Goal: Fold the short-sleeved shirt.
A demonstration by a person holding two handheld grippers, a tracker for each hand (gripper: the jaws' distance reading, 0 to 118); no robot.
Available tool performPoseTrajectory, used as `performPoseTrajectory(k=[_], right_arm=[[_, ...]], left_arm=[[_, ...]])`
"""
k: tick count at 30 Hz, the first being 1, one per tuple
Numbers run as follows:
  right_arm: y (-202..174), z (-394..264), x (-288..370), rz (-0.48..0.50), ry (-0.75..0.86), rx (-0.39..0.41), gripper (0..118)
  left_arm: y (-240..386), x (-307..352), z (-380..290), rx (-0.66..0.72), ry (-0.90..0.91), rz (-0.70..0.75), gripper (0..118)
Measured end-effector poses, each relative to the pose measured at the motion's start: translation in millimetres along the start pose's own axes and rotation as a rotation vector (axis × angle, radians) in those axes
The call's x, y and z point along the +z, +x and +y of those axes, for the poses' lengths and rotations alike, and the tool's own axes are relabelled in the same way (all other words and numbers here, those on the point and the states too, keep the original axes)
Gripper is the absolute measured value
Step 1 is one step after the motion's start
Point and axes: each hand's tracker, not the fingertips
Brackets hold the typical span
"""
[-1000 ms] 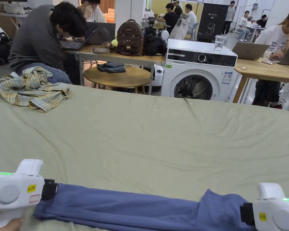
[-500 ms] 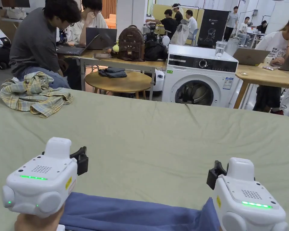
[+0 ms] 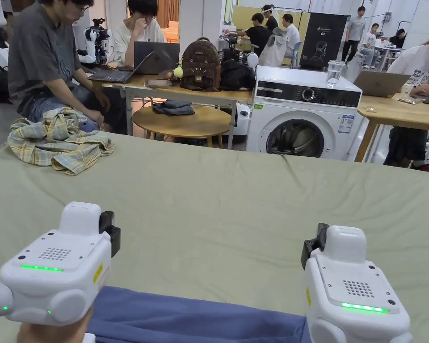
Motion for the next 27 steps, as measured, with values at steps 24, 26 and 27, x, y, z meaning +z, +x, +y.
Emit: performPoseTrajectory(k=[24,26,27], right_arm=[[-48.9,-21.5,-15.3,0.136,-0.118,0.09,0],[-48.4,-23.0,-13.7,0.133,-0.115,0.097,0],[-48.2,-23.3,-13.2,0.133,-0.114,0.102,0]], left_arm=[[-273.9,-50.9,95.9,0.613,-0.852,-0.566,73],[-297.4,-45.3,103.0,0.683,-0.787,-0.608,73],[-307.0,-51.9,106.0,0.728,-0.791,-0.622,73]])
